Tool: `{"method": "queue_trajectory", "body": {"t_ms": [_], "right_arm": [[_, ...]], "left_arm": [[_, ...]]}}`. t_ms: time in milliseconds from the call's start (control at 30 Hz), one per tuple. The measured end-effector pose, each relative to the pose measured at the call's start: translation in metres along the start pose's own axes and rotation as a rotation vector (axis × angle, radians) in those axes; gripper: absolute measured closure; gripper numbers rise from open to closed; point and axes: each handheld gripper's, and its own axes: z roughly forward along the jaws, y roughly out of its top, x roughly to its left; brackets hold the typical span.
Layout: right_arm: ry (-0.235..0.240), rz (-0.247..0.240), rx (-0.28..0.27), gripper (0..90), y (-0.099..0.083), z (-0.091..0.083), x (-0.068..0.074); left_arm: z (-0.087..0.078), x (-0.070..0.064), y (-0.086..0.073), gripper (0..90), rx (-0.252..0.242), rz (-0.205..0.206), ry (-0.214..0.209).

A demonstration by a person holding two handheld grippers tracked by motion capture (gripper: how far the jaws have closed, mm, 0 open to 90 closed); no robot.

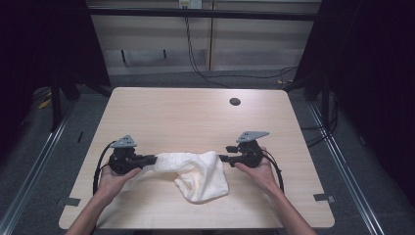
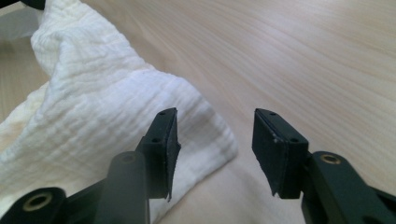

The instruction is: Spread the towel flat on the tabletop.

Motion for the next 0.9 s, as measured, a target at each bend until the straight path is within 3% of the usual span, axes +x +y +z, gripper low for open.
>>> {"method": "queue_trajectory", "body": {"t_ms": [200, 267, 533, 633, 767, 900], "right_arm": [[-0.011, -0.005, 0.025, 56.5, 0.006, 0.015, -0.005], [-0.007, -0.008, 0.058, 57.5, 0.002, 0.022, -0.007], [0.002, -0.006, 0.090, 55.1, -0.007, 0.035, -0.010], [-0.007, -0.018, 0.076, 56.1, -0.009, 0.039, -0.009], [-0.014, -0.055, 0.088, 66.6, -0.008, 0.040, -0.004], [0.009, -0.014, 0.091, 83.2, -0.009, 0.038, -0.006]], "left_arm": [[-0.001, 0.008, -0.005, 86.8, 0.005, -0.023, 0.010], [-0.001, 0.008, -0.006, 86.8, 0.008, -0.022, 0.009], [-0.001, 0.011, -0.010, 86.8, 0.005, -0.043, -0.006], [0.002, 0.009, -0.012, 86.8, 0.015, -0.040, -0.012], [0.002, 0.010, -0.012, 86.8, 0.011, -0.040, -0.021], [0.001, 0.010, -0.011, 86.8, 0.002, -0.043, -0.032]]}}
